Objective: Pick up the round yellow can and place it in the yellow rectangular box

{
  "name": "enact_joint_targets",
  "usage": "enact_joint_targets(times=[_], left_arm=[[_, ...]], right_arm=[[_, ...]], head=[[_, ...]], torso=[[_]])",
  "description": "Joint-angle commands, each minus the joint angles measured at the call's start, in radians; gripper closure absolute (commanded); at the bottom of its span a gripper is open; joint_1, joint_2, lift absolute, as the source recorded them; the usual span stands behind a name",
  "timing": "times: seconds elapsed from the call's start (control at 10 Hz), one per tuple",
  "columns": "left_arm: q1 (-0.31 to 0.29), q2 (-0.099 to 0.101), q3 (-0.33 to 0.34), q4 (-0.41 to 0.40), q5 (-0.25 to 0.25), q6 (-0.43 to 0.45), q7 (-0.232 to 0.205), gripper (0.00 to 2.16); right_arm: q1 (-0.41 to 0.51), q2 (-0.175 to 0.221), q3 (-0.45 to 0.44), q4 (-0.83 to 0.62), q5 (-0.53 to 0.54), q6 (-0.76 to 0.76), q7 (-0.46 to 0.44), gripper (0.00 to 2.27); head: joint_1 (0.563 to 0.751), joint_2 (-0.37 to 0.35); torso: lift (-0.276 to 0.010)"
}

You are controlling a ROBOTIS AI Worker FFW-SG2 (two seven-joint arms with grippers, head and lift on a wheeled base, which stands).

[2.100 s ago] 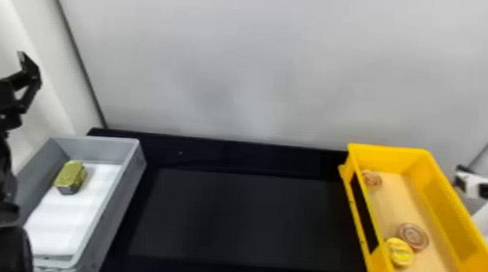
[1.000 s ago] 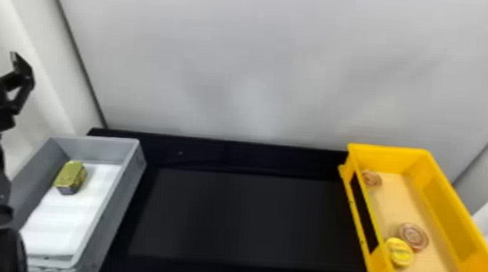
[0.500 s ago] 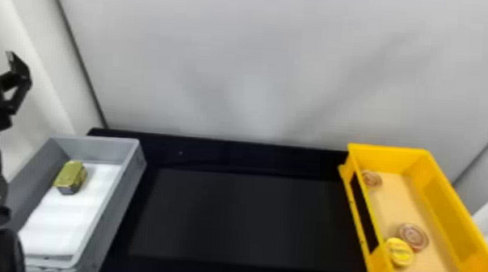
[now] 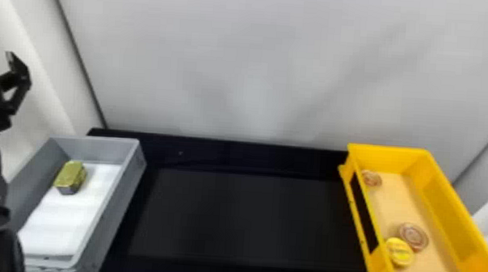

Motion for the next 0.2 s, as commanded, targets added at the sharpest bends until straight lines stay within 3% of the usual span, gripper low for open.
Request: enact_joint_targets(times=[0.0, 0.1], left_arm=[[0.001, -0.003, 0.0, -0.002, 0.0, -0.001, 0.0, 0.1], [0.001, -0.003, 0.0, -0.002, 0.0, -0.001, 0.0, 0.1]], right_arm=[[0.005, -0.002, -0.001, -0.046, 0.014, 0.097, -0.037, 0.09], [0.005, 0.002, -0.001, -0.054, 0.014, 0.111, -0.05, 0.08]], head=[[0.694, 0.014], [0.694, 0.014]], torso=[[-0.06], [-0.06]])
